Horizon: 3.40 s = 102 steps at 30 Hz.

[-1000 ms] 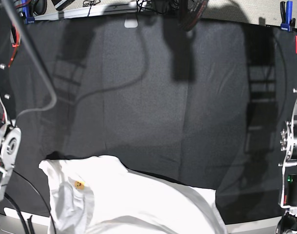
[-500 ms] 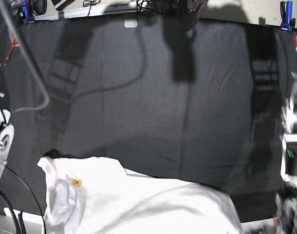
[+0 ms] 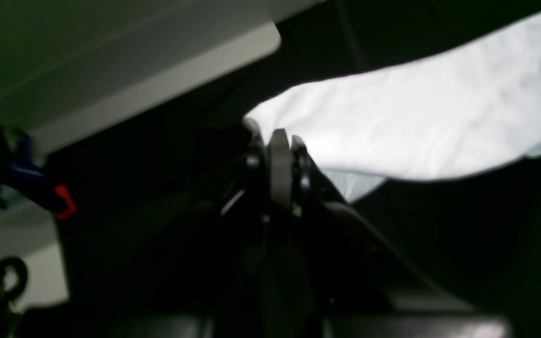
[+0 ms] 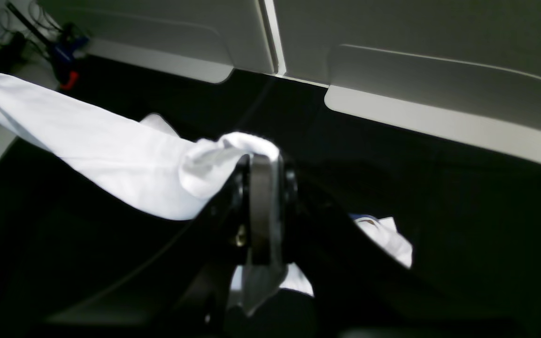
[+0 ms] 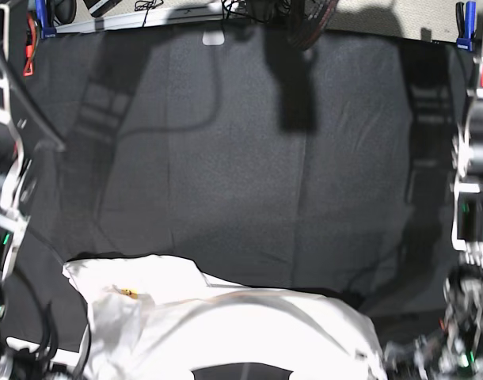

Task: Layout the t-shirt on the table in an organized manner, then fold the t-shirt properly
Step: 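Lift the shirt high with both grippers and hold it up, then swing the shirt down and lay it flat, print side up, then pull the shirt corners outward with both grippers to smooth it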

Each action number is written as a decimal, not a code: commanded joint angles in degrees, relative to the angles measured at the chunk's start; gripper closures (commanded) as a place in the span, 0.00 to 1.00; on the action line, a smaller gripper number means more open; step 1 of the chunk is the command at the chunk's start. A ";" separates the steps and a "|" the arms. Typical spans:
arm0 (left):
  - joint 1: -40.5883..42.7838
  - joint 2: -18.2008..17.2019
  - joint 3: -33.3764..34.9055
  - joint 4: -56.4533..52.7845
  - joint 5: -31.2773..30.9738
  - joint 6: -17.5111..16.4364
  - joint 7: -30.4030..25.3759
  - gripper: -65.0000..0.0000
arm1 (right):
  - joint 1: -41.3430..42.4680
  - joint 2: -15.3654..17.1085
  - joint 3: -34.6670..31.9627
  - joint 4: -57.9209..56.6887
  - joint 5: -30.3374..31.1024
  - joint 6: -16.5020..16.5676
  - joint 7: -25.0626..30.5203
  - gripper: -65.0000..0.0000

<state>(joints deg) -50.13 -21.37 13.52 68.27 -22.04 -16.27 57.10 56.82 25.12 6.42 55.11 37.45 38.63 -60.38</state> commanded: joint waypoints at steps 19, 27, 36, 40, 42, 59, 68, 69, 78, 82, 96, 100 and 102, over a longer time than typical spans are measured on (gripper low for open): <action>27.43 -5.57 -0.31 28.55 -0.15 1.75 0.39 1.00 | -26.58 -0.70 20.68 18.69 3.69 1.33 -4.44 1.00; 39.93 -11.43 -0.35 35.63 -0.17 1.77 1.62 1.00 | -39.04 -0.68 20.70 21.99 3.69 1.37 -4.42 1.00; 49.29 -16.02 -0.37 35.98 -0.39 1.75 1.60 1.00 | -54.75 -0.70 24.63 28.70 3.69 1.37 -4.42 1.00; 52.19 -17.53 -0.39 36.04 -0.61 1.75 1.62 1.00 | -59.93 -0.70 31.61 30.16 3.67 1.37 -4.46 1.00; 53.70 -18.08 -0.39 36.35 -0.61 1.75 1.64 1.00 | -61.83 -0.68 35.52 30.18 3.67 1.37 -4.50 1.00; 65.59 -23.06 -0.39 48.41 10.05 6.67 3.28 1.00 | -79.62 -0.85 43.50 30.18 10.16 1.37 -4.59 1.00; 75.30 -23.78 -0.39 48.46 10.12 6.64 3.32 1.00 | -89.66 -0.85 43.45 30.18 15.69 1.37 -4.61 1.00; 76.13 -23.78 -0.39 48.46 10.29 6.64 3.32 1.00 | -90.55 -0.85 43.45 30.18 15.72 1.37 -4.63 1.00; 78.97 -24.26 -0.39 48.48 13.70 6.67 2.73 1.00 | -94.79 -0.81 43.47 30.18 15.72 1.37 -4.76 1.00; 78.84 -24.24 -0.39 48.48 14.12 6.69 0.94 1.00 | -94.25 -0.81 43.45 30.18 16.85 1.37 -4.87 1.00; 79.34 -24.24 -0.39 49.22 18.16 8.31 0.09 1.00 | -93.88 0.00 43.45 32.00 21.84 1.37 -5.09 1.00; 79.36 -24.24 -0.39 52.04 25.38 12.72 0.13 1.00 | -91.17 1.51 43.45 34.10 24.63 1.37 -5.11 1.00; 79.34 -24.24 -0.39 53.83 27.21 14.43 -0.33 1.00 | -89.13 2.10 43.45 34.47 26.45 1.37 -5.20 1.00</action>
<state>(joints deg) 29.34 -44.64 13.61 121.38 3.42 -3.01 56.07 -32.18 25.78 49.19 88.84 63.55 39.88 -66.17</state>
